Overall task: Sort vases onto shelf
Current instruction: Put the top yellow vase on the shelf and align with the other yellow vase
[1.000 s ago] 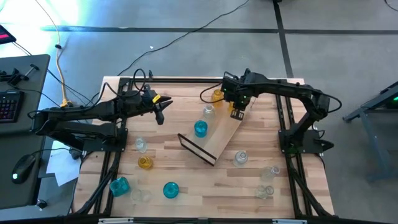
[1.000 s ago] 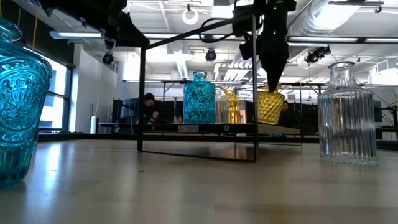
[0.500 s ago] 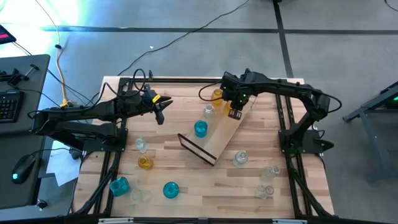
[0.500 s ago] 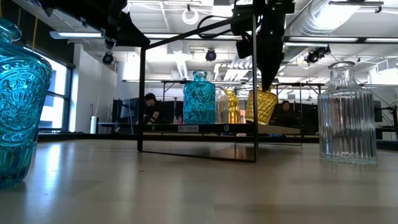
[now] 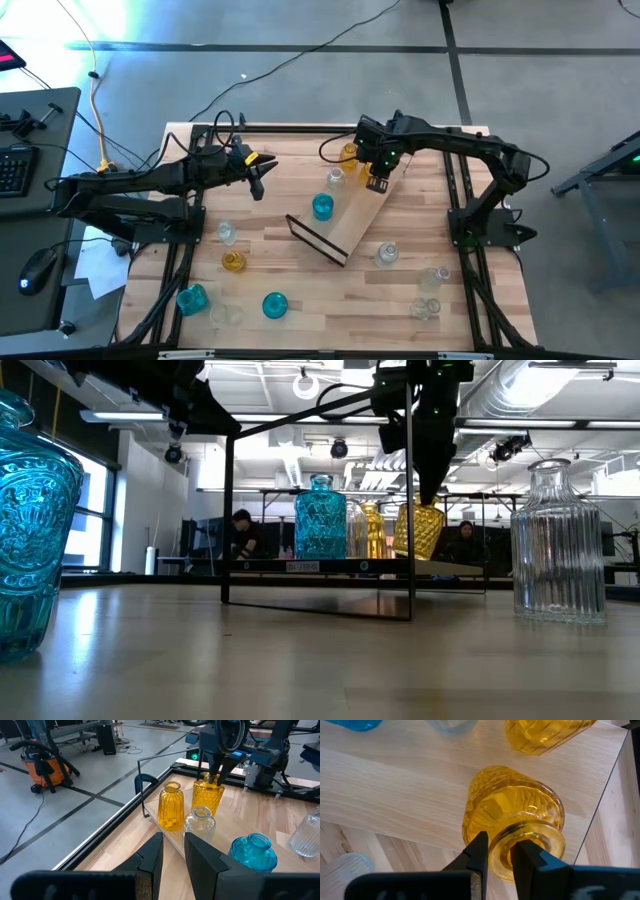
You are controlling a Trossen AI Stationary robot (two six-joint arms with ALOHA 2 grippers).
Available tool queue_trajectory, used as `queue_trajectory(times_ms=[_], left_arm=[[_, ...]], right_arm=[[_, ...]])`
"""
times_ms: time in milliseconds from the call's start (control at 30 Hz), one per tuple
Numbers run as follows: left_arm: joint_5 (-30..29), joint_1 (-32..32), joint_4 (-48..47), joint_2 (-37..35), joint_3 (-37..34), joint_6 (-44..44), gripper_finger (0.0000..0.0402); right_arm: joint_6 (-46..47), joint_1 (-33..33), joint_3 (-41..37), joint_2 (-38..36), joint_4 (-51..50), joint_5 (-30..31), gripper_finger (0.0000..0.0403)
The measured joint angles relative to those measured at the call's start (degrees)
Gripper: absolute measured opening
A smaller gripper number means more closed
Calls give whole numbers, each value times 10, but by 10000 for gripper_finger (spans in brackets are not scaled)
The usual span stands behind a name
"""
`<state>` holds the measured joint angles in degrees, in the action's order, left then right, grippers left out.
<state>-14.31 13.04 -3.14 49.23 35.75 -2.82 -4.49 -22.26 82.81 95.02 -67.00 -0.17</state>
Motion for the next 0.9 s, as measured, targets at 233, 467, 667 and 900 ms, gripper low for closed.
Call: queue_trajectory(times_ms=[233, 467, 667, 900], left_arm=[[0, 0, 0, 0, 0, 0, 71], [0, 0, 0, 0, 0, 0, 71], [0, 0, 0, 0, 0, 0, 71], [0, 0, 0, 0, 0, 0, 71]], right_arm=[[0, 0, 0, 0, 1, -9, 55], [0, 1, 0, 0, 5, -19, 57], [0, 1, 0, 0, 9, -21, 57], [0, 1, 0, 0, 8, -34, 58]])
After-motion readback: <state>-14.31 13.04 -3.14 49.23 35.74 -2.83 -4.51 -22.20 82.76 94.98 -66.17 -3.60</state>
